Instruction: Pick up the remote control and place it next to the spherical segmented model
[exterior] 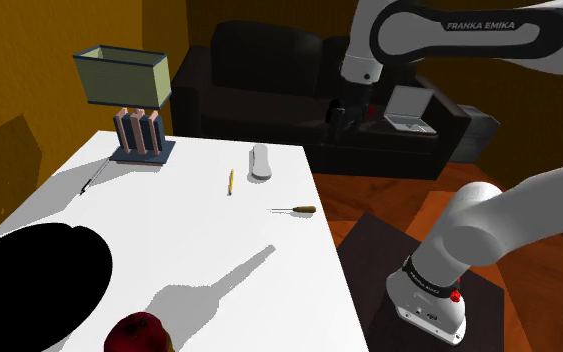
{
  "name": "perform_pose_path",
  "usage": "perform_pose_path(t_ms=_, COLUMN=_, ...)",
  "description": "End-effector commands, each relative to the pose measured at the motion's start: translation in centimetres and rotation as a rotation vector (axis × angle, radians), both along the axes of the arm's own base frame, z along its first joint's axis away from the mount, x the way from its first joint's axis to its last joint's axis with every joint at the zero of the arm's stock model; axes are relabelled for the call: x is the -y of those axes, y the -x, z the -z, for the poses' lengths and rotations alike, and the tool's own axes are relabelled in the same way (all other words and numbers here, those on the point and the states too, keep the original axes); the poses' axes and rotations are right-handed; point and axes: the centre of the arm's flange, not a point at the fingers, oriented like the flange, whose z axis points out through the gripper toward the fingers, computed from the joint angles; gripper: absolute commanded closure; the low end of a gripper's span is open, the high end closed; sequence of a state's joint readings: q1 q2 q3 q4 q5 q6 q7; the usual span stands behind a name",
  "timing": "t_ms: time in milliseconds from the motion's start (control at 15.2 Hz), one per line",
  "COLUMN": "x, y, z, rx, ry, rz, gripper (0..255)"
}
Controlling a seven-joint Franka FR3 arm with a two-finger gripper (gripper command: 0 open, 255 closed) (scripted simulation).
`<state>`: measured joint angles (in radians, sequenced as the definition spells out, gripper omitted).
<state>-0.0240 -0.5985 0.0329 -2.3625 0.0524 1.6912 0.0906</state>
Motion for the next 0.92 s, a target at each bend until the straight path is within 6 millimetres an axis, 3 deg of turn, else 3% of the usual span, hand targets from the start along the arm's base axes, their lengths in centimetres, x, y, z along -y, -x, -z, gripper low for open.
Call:
perform_pose_path(t_ms=0, x=-0.8, y=-2.1, z=1.5, rx=0.006, ry=0.002, rz=0.053, gripper=0)
perform_pose_path(t_ms=858, x=-1.9, y=-16.2, z=10.0, rx=0.037, ry=0.021, rz=0.380, gripper=0)
